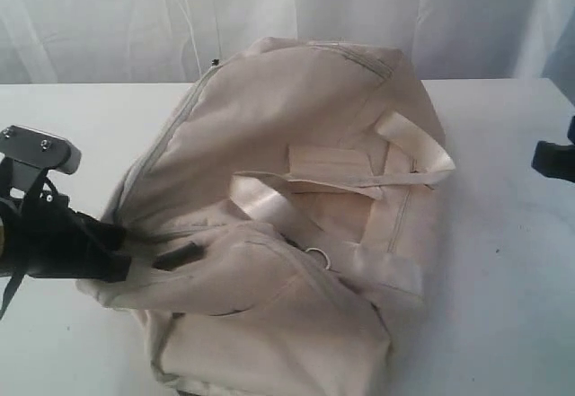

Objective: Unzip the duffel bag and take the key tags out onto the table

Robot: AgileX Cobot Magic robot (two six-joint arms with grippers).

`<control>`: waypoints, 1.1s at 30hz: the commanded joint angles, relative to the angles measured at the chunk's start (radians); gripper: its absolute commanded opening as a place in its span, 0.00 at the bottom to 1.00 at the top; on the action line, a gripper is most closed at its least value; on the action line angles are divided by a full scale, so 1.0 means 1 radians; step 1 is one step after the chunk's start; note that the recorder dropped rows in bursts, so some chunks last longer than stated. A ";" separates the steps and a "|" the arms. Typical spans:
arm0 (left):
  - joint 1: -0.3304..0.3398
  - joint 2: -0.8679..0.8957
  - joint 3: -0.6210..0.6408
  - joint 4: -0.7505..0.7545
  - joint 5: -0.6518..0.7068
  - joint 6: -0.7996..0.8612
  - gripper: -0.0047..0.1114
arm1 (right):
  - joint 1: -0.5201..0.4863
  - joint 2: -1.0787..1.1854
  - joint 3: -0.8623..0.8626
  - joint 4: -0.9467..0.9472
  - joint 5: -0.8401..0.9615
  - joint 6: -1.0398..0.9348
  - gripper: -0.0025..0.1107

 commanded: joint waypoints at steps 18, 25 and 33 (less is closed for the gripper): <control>0.004 -0.001 0.001 0.010 0.300 0.029 0.04 | 0.183 0.739 -0.474 -0.109 -0.352 0.006 0.78; 0.004 -0.001 0.001 0.010 0.298 0.029 0.04 | 0.233 0.868 -0.599 -0.392 -0.352 -0.003 0.78; 0.004 -0.001 0.001 0.010 0.298 0.029 0.04 | 0.244 1.005 -0.760 -0.531 -0.295 -0.010 0.76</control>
